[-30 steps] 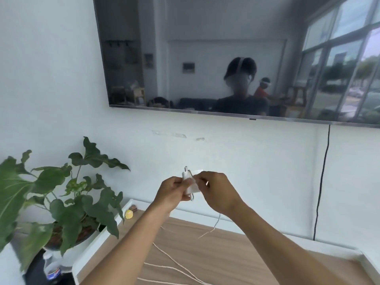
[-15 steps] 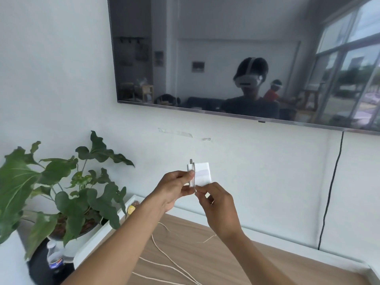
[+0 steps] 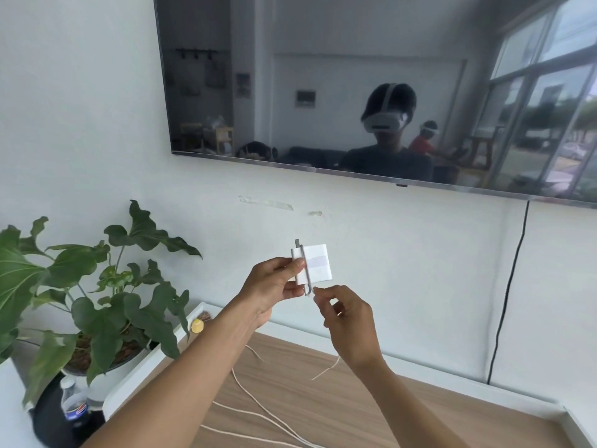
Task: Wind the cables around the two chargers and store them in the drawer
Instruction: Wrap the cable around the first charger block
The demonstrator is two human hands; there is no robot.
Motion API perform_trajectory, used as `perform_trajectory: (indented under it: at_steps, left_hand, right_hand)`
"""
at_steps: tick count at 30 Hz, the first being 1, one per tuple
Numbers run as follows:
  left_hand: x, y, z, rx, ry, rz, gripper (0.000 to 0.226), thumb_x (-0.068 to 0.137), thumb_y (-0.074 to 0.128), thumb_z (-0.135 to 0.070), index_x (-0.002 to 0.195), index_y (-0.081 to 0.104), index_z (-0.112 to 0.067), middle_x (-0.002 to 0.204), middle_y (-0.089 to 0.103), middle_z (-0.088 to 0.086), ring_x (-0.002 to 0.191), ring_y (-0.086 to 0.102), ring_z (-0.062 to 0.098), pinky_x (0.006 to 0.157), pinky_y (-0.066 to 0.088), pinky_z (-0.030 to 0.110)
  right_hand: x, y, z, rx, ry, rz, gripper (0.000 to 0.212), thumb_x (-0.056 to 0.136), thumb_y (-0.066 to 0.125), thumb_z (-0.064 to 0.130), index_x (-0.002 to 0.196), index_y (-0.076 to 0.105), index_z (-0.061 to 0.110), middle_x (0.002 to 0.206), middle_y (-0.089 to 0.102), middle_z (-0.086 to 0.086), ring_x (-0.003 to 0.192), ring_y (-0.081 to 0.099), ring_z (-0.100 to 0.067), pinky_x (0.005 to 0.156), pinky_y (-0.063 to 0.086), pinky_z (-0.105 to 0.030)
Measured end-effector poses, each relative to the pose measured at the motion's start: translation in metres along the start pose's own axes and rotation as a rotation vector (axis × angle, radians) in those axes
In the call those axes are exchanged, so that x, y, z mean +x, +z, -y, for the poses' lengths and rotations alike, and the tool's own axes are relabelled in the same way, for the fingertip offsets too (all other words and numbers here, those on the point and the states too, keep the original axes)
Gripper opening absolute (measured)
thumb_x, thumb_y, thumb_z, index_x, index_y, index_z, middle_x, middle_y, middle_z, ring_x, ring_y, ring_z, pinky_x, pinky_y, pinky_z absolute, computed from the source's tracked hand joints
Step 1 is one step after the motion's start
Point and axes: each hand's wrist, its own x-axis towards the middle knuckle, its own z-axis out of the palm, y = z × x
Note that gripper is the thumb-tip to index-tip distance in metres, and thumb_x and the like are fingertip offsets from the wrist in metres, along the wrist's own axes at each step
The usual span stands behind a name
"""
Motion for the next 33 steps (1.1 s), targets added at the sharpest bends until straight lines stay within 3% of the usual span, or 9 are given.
perform_trajectory:
  at_steps: [2,6,9,12,18,23,26,30,33]
  left_hand:
    - [-0.002,0.002,0.002,0.011,0.001,0.023,0.026,0.089,0.066,-0.022,0.103,0.069,-0.001,0.090,0.072,0.012,0.063,0.067,0.021,0.064,0.057,0.024]
    - [-0.006,-0.001,0.002,0.072,0.017,0.128,0.029,0.090,0.064,-0.024,0.105,0.069,0.000,0.087,0.070,0.010,0.066,0.064,0.019,0.069,0.056,0.026]
    - [-0.011,-0.006,-0.003,0.184,0.033,0.212,0.028,0.092,0.060,-0.021,0.107,0.068,0.003,0.075,0.061,0.006,0.059,0.060,0.012,0.066,0.055,0.024]
    - [-0.017,-0.010,-0.009,0.317,0.073,0.306,0.029,0.094,0.059,-0.020,0.109,0.067,0.003,0.078,0.058,0.011,0.062,0.059,0.013,0.067,0.055,0.024]
    - [-0.022,-0.021,-0.018,0.720,0.172,0.326,0.025,0.093,0.060,-0.034,0.104,0.071,-0.014,0.071,0.056,0.002,0.059,0.056,0.016,0.079,0.053,0.036]
    - [-0.027,-0.028,-0.022,0.784,0.178,0.305,0.028,0.088,0.062,-0.044,0.100,0.071,-0.021,0.092,0.070,0.014,0.068,0.067,0.023,0.087,0.054,0.043]
    - [-0.029,-0.027,-0.021,0.827,0.163,0.280,0.024,0.086,0.066,-0.039,0.099,0.072,-0.020,0.093,0.070,0.005,0.079,0.071,0.027,0.085,0.057,0.047]
    - [-0.033,-0.023,-0.016,0.855,0.176,0.158,0.018,0.090,0.065,-0.034,0.096,0.069,-0.018,0.086,0.067,-0.005,0.069,0.073,0.020,0.080,0.059,0.041]
    - [-0.036,-0.021,-0.020,0.839,0.187,0.048,0.020,0.091,0.064,-0.032,0.098,0.067,-0.014,0.088,0.065,-0.004,0.067,0.073,0.021,0.059,0.052,0.015]
  right_hand:
    - [0.003,-0.003,0.000,0.056,0.095,0.034,0.008,0.089,0.065,0.021,0.082,0.069,0.022,0.066,0.062,0.014,0.054,0.057,-0.010,0.050,0.039,-0.012]
    - [0.013,-0.014,0.000,0.189,0.228,0.176,0.014,0.083,0.073,0.023,0.074,0.069,0.013,0.061,0.064,0.011,0.048,0.054,-0.009,0.048,0.039,-0.014]
    - [0.024,-0.021,-0.004,0.058,0.248,0.295,0.020,0.085,0.069,0.018,0.066,0.068,0.020,0.050,0.057,0.011,0.043,0.044,-0.009,0.046,0.038,-0.017]
    - [0.039,-0.029,-0.006,-0.136,0.228,0.358,0.034,0.086,0.056,0.006,0.054,0.056,0.017,0.039,0.048,0.013,0.039,0.033,-0.005,0.048,0.033,-0.020]
    - [0.073,-0.038,0.017,-0.282,0.248,0.605,0.023,0.082,0.054,0.003,0.063,0.065,0.012,0.054,0.047,0.004,0.050,0.039,-0.011,0.051,0.033,-0.022]
    - [0.087,-0.049,0.038,-0.278,0.329,0.771,0.027,0.086,0.056,0.007,0.060,0.054,0.012,0.058,0.041,0.000,0.054,0.034,-0.016,0.053,0.033,-0.024]
    - [0.093,-0.051,0.051,-0.241,0.394,0.804,0.022,0.089,0.063,0.022,0.072,0.067,0.009,0.057,0.043,0.004,0.050,0.034,-0.013,0.052,0.034,-0.021]
    - [0.092,-0.042,0.068,-0.364,0.403,0.723,0.024,0.087,0.060,0.019,0.096,0.070,-0.001,0.069,0.045,-0.003,0.056,0.035,-0.017,0.051,0.032,-0.023]
    - [0.086,-0.034,0.075,-0.316,0.336,0.590,0.021,0.087,0.055,0.012,0.093,0.072,0.002,0.072,0.047,-0.007,0.055,0.034,-0.018,0.049,0.029,-0.023]
